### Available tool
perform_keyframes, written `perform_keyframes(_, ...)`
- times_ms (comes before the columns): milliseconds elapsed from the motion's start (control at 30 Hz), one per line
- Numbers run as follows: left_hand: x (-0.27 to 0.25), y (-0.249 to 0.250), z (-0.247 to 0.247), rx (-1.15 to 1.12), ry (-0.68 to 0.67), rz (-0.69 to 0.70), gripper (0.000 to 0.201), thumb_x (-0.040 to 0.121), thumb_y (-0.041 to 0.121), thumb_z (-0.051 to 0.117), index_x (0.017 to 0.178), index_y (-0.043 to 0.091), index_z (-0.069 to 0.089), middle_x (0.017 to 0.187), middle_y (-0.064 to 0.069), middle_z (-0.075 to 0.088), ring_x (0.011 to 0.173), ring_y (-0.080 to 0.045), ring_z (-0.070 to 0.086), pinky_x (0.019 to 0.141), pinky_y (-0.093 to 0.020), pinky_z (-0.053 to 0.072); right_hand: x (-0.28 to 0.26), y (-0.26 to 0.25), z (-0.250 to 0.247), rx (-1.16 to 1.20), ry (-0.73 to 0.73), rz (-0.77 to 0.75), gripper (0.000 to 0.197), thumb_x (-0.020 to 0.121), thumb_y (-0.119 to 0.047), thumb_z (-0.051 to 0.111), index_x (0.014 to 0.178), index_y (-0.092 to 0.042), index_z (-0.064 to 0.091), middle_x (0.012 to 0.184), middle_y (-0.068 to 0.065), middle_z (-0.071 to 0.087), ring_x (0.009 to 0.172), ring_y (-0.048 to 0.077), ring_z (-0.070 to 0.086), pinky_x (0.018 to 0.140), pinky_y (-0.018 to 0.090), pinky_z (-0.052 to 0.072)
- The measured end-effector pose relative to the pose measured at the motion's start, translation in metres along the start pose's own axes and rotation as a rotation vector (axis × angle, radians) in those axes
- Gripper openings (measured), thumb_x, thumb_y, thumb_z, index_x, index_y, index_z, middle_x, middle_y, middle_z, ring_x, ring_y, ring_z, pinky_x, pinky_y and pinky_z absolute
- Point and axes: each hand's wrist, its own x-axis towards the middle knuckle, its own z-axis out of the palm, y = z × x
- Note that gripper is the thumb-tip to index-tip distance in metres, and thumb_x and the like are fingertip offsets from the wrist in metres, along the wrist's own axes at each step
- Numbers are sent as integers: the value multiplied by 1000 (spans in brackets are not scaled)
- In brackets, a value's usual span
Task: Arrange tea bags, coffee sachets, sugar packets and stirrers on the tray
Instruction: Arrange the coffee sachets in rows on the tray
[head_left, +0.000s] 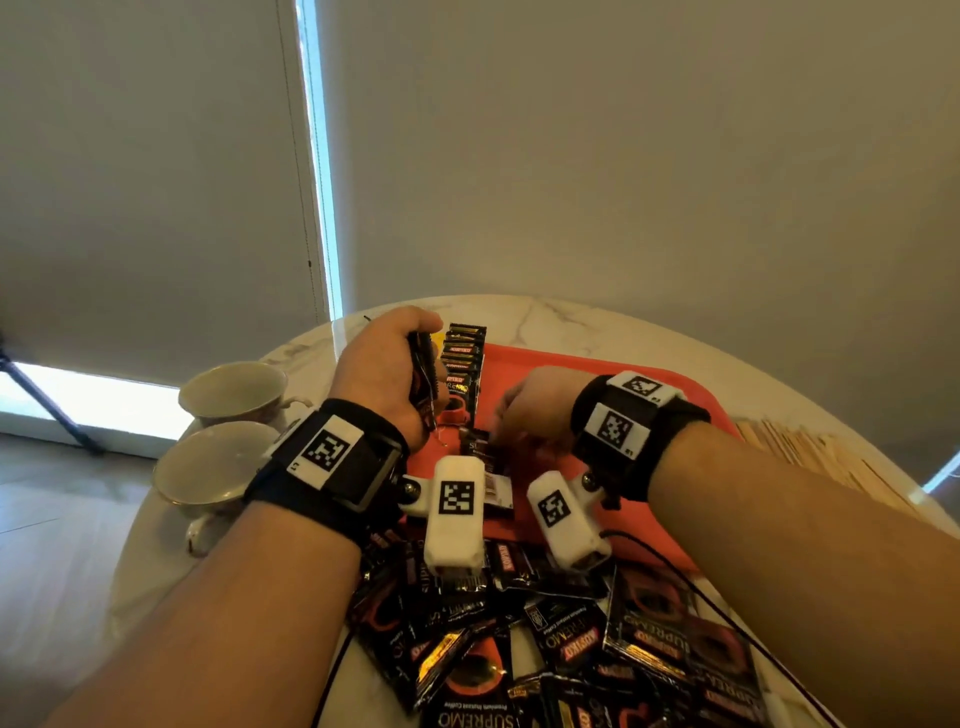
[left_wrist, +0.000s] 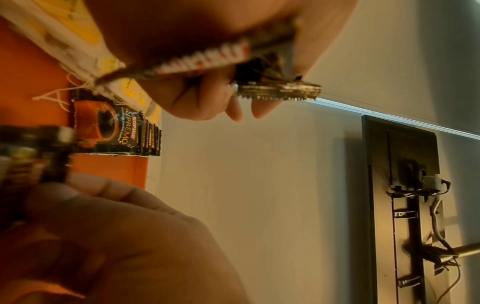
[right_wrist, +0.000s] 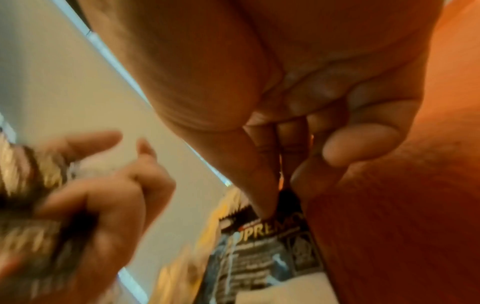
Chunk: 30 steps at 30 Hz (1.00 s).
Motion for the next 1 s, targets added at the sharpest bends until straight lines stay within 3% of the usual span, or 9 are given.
perform_keyframes(100,-3,1,2,9,25,-6,6,98,14,60,93,12,58,50,3,48,32,-11,44,32,-17,34,-2,9,-8,403,54,-71,11,93,0,63,96,-9,69,78,9,68,55,14,59,51,26,51)
perform_keyframes(233,-3,-2,6,98,54,70,24,102,6,53,119,7,69,69,-4,65,30,-8,49,32,-15,36,2,7,-19,865,152,-262,31,91,12,49,91,-13,69,76,9,64,55,14,53,51,26,46)
perform_keyframes(400,3,-12,7,214,-9,1,18,93,17,74,103,3,76,72,-8,72,47,-18,62,42,-23,47,7,-7,-18,1221,149,-482,40,89,18,34,70,-9,56,75,7,65,58,16,61,54,26,48)
perform_keyframes(467,6,-15,6,324,-37,-11,16,91,23,77,88,8,76,67,-5,70,53,-19,57,42,-23,39,11,-8,-15,1275,140,-516,39,87,19,36,68,-9,56,76,7,67,64,20,63,60,30,51)
perform_keyframes(567,12,-16,3,360,-35,25,11,91,21,77,87,10,74,70,-6,69,57,-19,58,48,-27,42,17,-4,-11,1340,152,-512,36,88,13,43,70,-8,66,89,12,72,81,28,65,71,36,53)
perform_keyframes(633,17,-17,2,317,-21,101,5,92,14,75,89,12,72,75,-9,72,62,-21,65,58,-32,54,19,0,-9,1395,76,-474,21,93,-5,55,90,-4,76,99,15,72,90,30,66,78,38,55)
perform_keyframes(733,22,-19,2,273,9,183,11,91,8,75,85,14,67,79,-12,74,65,-25,69,75,-45,59,21,5,-10,1293,-24,-432,27,87,-27,71,105,-6,73,91,9,73,78,21,68,68,31,55)
perform_keyframes(833,21,-20,3,254,-17,192,17,88,3,76,88,15,64,83,-15,74,67,-27,71,71,-44,59,24,5,-12,1164,69,-413,13,92,-21,71,99,-11,73,83,5,71,62,12,62,52,24,47)
perform_keyframes(1000,21,-20,1,237,4,166,20,88,0,73,86,17,64,84,-12,76,59,-21,69,39,-25,46,28,-1,-9,1312,148,-283,35,96,-42,67,106,-9,72,89,7,74,71,18,70,50,28,49)
